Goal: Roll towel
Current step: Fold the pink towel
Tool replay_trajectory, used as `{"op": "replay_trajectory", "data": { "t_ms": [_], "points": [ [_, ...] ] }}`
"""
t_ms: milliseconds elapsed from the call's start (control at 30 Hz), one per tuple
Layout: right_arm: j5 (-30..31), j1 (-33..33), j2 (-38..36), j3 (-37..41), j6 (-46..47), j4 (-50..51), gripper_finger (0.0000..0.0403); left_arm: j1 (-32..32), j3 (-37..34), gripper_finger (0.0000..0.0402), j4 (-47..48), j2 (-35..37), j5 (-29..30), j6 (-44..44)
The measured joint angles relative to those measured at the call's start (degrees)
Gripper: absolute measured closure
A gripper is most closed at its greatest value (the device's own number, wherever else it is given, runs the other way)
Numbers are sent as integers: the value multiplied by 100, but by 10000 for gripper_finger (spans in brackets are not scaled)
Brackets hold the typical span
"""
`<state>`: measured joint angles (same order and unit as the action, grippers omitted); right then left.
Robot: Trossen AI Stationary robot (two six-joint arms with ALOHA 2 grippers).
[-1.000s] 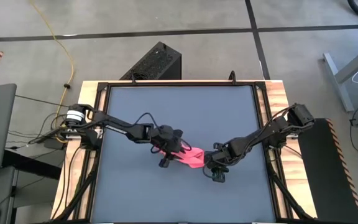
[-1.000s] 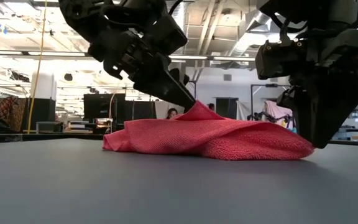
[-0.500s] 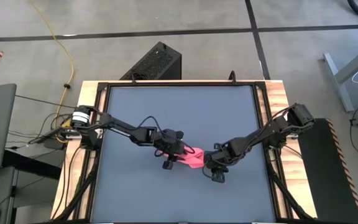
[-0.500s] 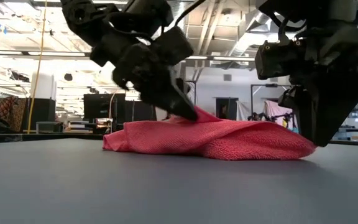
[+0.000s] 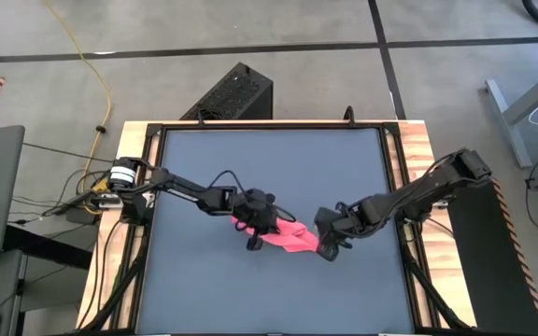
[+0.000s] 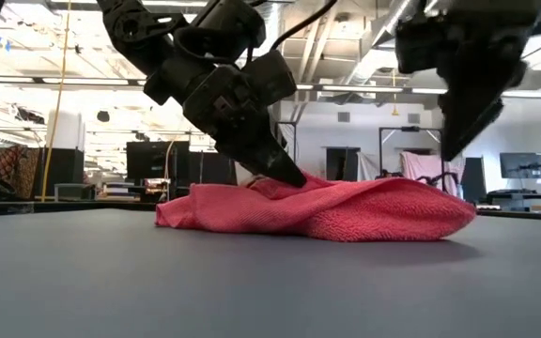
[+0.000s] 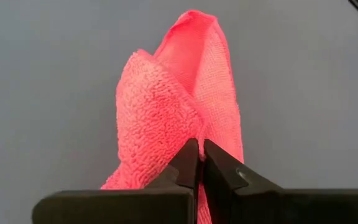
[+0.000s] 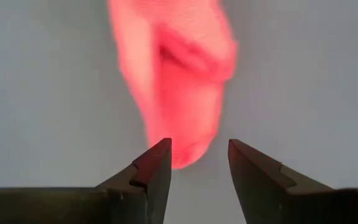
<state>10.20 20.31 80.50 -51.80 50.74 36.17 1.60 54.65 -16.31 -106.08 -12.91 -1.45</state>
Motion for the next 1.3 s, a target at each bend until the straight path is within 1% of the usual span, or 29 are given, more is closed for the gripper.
{"op": "replay_trajectory", "data": {
  "t_ms": [133, 267, 333, 567, 700, 833, 900, 967, 1067, 1100, 1133, 1200, 1300],
  "points": [
    [-130, -178, 40, 437, 477, -312, 218, -47, 0, 401, 29, 4, -96, 109],
    [-515, -270, 120, 849, 753, -1259, 218, -65, 0, 401, 60, 4, -116, 132],
    [-577, -258, 135, 923, 812, -1459, 218, -71, 0, 401, 69, 4, -121, 165],
    [-575, -234, 166, 926, 896, -1506, 218, -113, 0, 401, 106, 6, -131, 173],
    [-593, -196, 454, 927, 892, -1436, 218, -113, 0, 401, 113, 8, -131, 173],
    [-811, -182, 857, 906, 881, -1527, 221, -111, 0, 402, 156, 11, -133, 173],
    [-831, -143, 974, 904, 881, -1558, 235, -113, 0, 402, 192, 11, -133, 187],
    [-780, -122, 1034, 912, 865, -1561, 268, -111, 0, 401, 217, 11, -135, 197],
    [-725, -127, 883, 924, 645, -1515, 355, -129, -5, 401, 314, 86, -131, 197],
    [-721, -148, 811, 916, 563, -1515, 376, -150, -7, 401, 340, 156, -134, 197],
    [-693, -175, 698, 917, 477, -1508, 384, -177, -7, 401, 353, 258, -138, 197],
    [-567, -270, 395, 845, 357, -1332, 384, -264, -7, 401, 510, 562, -135, 191],
    [-213, -434, -90, 696, -15, -871, 388, -463, -7, 401, 709, 1151, -105, 71]
  ]
}}
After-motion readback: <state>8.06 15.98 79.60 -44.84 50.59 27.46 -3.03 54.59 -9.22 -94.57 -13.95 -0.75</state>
